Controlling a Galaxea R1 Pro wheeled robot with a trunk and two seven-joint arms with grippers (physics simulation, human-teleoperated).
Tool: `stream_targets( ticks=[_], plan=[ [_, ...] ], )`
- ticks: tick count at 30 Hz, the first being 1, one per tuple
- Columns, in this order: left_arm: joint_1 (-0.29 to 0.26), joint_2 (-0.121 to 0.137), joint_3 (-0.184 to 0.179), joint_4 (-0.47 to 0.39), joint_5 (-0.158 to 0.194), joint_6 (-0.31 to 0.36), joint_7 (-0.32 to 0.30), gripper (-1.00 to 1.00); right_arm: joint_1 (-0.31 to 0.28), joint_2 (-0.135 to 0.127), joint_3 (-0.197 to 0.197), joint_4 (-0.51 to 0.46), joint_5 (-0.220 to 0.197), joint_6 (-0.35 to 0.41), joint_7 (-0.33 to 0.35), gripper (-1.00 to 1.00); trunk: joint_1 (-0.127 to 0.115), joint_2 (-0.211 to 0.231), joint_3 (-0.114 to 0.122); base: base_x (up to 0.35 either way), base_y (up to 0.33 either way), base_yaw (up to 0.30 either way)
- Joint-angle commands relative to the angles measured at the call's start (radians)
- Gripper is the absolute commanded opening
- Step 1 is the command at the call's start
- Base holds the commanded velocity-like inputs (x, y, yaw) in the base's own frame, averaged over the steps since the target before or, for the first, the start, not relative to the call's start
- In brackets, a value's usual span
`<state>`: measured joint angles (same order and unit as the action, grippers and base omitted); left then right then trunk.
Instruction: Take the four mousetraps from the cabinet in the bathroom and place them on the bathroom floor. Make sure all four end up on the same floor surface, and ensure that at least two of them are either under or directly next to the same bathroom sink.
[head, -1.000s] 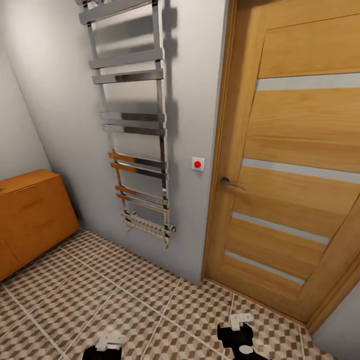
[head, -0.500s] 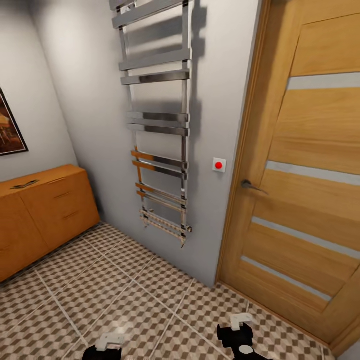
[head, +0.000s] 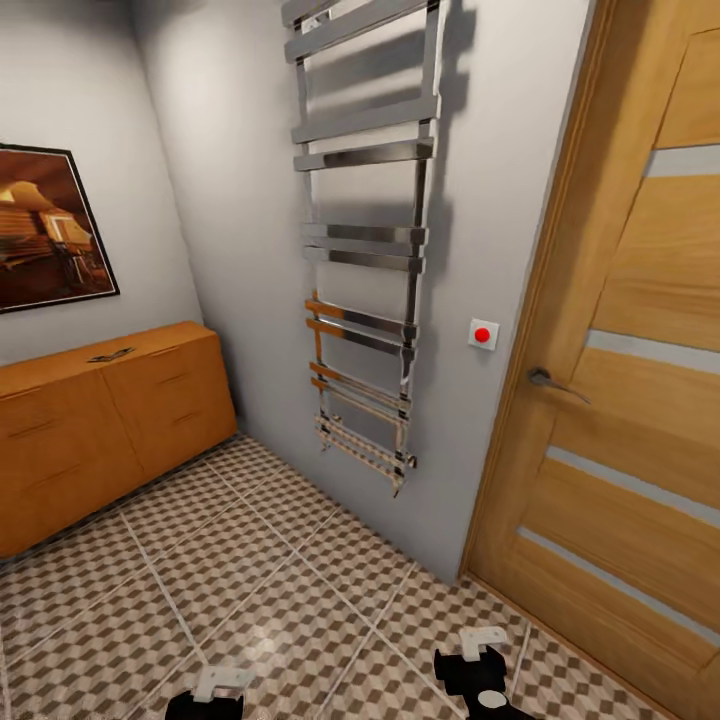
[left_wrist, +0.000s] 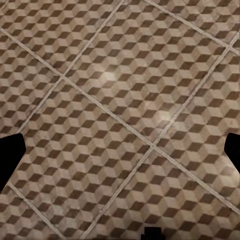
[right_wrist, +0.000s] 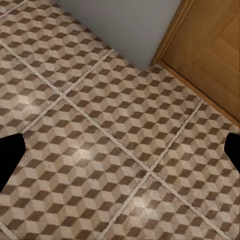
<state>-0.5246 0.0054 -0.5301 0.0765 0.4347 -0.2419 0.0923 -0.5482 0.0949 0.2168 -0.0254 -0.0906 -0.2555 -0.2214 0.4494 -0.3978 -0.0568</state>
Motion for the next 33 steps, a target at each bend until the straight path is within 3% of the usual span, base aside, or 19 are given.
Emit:
stream_targets(
  ticks=[1,33],
  plan=[
    [-0.002,-0.001,-0.008,0.003,0.007,-0.005,0.0,1.0,-0.001,0.0,0.009,0.001,-0.01,-0.004,-0.003,1.0,0.001,-0.002,-0.002,0.0,0.0,0.251],
    [-0.002,-0.001,-0.008,0.003,0.007,-0.005,0.0,1.0,-0.001,0.0,0.009,0.001,-0.009,-0.004,-0.003,1.0,0.001,-0.002,-0.002,0.0,0.0,0.251]
  ],
)
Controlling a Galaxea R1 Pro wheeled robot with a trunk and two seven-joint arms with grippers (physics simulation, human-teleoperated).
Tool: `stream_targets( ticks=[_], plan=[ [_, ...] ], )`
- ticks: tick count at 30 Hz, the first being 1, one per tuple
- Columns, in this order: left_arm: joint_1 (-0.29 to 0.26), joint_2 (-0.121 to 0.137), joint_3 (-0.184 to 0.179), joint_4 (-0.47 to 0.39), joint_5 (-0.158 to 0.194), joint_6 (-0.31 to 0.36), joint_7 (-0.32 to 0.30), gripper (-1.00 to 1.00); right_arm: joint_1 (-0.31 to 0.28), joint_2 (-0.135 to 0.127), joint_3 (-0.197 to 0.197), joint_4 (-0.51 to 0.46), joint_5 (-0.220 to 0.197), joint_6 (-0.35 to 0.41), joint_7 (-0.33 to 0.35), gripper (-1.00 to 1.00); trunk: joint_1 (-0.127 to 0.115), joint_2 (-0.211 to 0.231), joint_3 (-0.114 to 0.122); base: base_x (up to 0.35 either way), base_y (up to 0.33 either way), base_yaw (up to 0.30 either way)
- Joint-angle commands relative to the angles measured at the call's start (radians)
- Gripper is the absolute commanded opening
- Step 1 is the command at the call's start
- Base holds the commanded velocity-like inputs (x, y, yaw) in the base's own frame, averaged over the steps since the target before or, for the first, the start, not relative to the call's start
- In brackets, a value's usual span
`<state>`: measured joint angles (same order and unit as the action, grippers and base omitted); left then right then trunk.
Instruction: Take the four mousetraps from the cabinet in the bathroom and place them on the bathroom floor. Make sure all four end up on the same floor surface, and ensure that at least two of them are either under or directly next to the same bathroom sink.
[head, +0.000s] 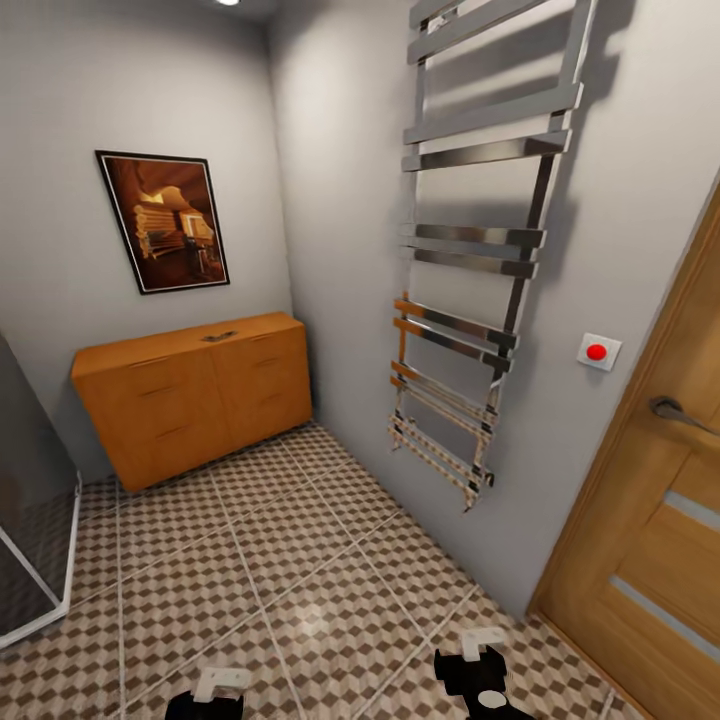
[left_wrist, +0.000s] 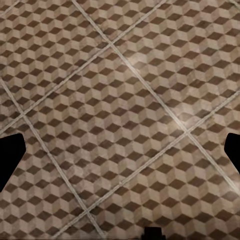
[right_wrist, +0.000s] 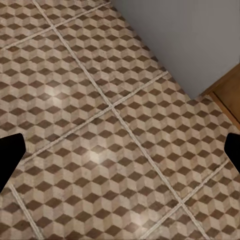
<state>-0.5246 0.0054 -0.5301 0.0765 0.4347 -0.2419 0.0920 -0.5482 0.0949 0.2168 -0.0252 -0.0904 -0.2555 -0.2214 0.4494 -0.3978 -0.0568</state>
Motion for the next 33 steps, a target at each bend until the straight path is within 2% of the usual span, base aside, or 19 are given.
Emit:
stream_targets(
  ticks=[1,33],
  plan=[
    [-0.002,-0.001,-0.008,0.003,0.007,-0.005,0.001,1.0,-0.001,0.0,0.009,0.001,-0.009,-0.004,-0.003,1.0,0.001,-0.002,-0.002,0.0,0.0,0.251],
    [-0.002,-0.001,-0.008,0.003,0.007,-0.005,0.001,1.0,-0.001,0.0,0.009,0.001,-0.009,-0.004,-0.003,1.0,0.001,-0.002,-0.002,0.0,0.0,0.251]
  ],
)
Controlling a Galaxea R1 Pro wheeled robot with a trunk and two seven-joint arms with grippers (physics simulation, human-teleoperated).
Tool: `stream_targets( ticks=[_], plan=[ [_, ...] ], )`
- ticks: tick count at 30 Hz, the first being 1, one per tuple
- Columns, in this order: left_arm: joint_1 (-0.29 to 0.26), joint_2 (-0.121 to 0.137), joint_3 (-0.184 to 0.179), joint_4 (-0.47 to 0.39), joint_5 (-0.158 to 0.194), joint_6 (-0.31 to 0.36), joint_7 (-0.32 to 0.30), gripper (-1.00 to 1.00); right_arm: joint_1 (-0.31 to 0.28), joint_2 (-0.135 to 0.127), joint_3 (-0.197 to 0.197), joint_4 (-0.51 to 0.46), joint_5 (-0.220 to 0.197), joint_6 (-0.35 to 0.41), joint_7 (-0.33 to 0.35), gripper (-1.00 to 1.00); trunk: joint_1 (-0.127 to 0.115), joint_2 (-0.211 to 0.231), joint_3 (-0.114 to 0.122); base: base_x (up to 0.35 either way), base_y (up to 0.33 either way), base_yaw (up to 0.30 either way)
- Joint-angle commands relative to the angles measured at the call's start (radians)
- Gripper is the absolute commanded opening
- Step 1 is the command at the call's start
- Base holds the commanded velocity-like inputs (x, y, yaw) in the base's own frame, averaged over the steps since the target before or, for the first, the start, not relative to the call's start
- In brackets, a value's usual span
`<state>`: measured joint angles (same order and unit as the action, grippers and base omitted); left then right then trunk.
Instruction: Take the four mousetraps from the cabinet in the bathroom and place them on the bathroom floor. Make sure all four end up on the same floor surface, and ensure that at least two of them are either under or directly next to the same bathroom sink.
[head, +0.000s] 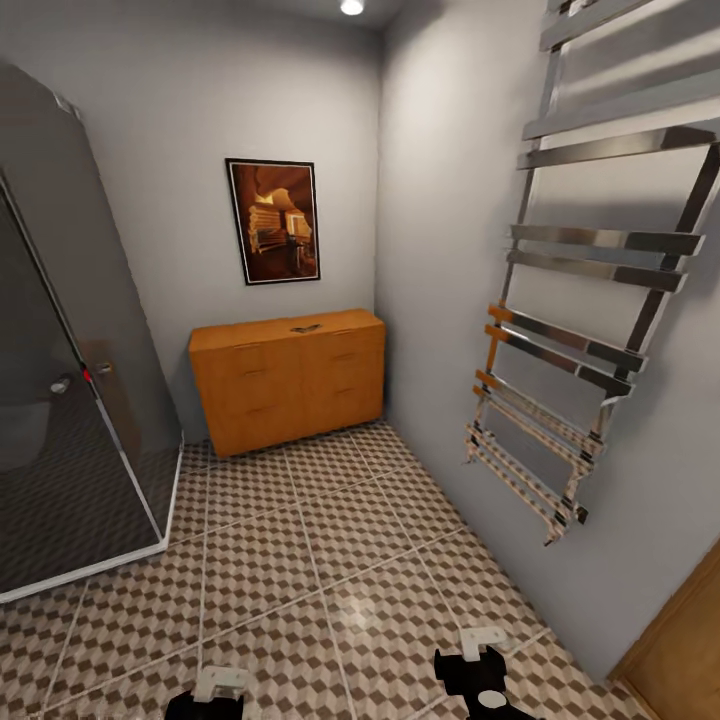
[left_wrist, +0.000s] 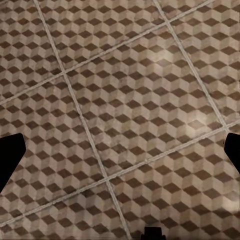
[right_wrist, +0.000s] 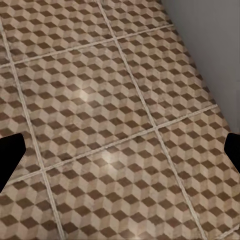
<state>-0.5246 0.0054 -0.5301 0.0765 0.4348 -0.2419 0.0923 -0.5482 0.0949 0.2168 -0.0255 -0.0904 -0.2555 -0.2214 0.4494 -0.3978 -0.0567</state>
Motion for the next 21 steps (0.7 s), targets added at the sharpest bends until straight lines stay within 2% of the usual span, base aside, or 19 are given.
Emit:
stream_targets(
  ticks=[1,14,21],
  plan=[
    [-0.002,-0.001,-0.008,0.003,0.007,-0.005,0.0,1.0,-0.001,0.0,0.009,0.001,-0.009,-0.004,-0.003,1.0,0.001,-0.002,-0.002,0.0,0.0,0.251],
    [-0.002,-0.002,-0.008,0.003,0.007,-0.005,0.0,1.0,-0.001,0.0,0.009,0.001,-0.009,-0.004,-0.003,1.0,0.001,-0.002,-0.002,0.0,-0.009,0.251],
    [-0.002,-0.009,-0.008,0.003,0.007,-0.005,0.002,1.0,-0.001,0.0,0.009,0.001,-0.009,-0.004,-0.003,1.0,0.001,-0.002,-0.002,0.059,-0.197,0.247]
  ],
)
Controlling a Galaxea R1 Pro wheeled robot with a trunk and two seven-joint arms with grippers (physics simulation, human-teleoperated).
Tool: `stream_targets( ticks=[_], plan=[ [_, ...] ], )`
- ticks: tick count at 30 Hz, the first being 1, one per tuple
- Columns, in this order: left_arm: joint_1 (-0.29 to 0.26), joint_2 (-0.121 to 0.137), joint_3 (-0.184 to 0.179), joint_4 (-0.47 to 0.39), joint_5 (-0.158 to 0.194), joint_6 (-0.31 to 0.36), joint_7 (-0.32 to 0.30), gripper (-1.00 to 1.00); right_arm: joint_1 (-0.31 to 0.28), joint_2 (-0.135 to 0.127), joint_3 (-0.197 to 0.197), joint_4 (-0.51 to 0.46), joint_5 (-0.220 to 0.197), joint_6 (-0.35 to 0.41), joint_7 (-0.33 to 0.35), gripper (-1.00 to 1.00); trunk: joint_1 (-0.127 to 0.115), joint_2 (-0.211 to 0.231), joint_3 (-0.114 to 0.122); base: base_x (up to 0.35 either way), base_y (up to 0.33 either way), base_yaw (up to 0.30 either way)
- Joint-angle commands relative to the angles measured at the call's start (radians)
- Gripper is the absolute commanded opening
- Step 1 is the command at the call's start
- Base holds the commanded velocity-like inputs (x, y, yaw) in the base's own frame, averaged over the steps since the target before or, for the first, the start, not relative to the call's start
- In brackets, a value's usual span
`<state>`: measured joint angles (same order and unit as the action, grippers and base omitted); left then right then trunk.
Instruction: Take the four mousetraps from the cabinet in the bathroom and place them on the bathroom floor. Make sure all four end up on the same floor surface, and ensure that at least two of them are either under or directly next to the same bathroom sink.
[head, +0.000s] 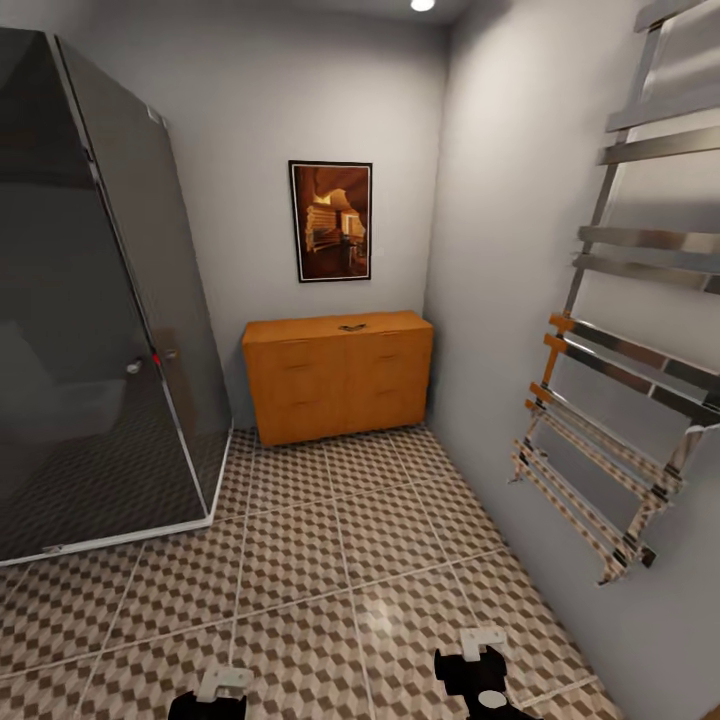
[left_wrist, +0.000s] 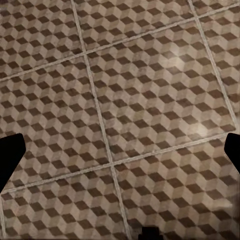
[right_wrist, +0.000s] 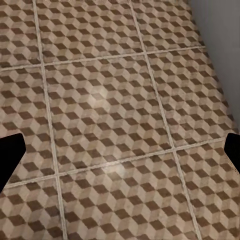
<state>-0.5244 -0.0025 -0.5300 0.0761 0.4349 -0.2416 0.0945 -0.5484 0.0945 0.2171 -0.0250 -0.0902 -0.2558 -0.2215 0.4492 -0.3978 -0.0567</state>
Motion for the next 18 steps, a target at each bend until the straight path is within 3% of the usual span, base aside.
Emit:
stream_targets(
  ticks=[1,12,18],
  plan=[
    [-0.002,-0.001,-0.008,0.004,0.007,-0.005,0.0,1.0,-0.001,0.0,0.008,0.001,-0.009,-0.003,-0.002,1.0,0.001,-0.002,-0.002,0.093,-0.261,0.218],
    [-0.002,-0.001,-0.008,0.004,0.007,-0.005,0.001,1.0,-0.001,-0.001,0.008,0.001,-0.009,-0.003,-0.002,1.0,0.001,-0.002,-0.002,0.156,-0.241,0.028],
    [-0.002,-0.001,-0.008,0.004,0.007,-0.005,0.001,1.0,-0.001,-0.001,0.008,0.001,-0.009,-0.003,-0.002,1.0,0.001,-0.002,-0.002,0.243,-0.12,0.002]
  ],
)
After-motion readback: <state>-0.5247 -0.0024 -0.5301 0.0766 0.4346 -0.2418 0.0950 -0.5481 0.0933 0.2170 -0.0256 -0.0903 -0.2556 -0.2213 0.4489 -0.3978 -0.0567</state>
